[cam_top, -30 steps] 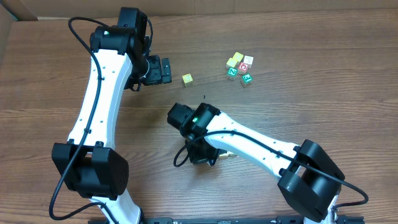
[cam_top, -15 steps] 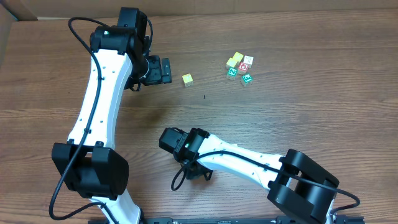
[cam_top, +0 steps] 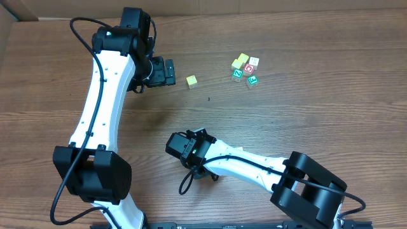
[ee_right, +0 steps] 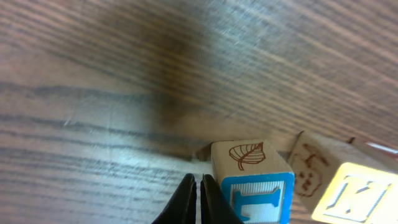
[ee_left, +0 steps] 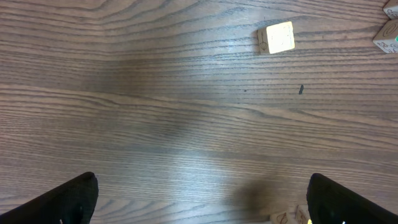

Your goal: Flip 3 blocks

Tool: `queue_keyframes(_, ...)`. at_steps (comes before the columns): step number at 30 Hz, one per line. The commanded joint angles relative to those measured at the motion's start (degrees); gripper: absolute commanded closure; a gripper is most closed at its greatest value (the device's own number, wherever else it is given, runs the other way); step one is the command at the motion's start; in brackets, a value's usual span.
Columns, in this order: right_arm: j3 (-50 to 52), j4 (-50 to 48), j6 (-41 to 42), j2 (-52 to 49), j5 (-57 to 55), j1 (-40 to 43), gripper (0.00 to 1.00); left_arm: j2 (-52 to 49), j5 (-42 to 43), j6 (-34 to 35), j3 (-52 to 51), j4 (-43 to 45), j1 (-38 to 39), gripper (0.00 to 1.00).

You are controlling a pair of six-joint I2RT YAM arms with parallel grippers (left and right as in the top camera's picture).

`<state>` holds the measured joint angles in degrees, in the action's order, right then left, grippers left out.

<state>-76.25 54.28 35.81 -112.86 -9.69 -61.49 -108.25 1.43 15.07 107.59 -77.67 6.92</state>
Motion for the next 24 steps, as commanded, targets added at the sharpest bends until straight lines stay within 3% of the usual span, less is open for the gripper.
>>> queue_keyframes(1, 0.17, -0.48, 0.39, 1.62, -4.35, 0.15, 0.92, -0.46, -0.39, 0.79, 0.09, 0.17, 0.22, 0.00)
queue_keyframes(24, 0.17, -2.03, 0.39, 1.62, -6.16, 1.25, 0.87, -0.46, -0.39, 0.79, 0.09, 0.17, 0.22, 0.00)
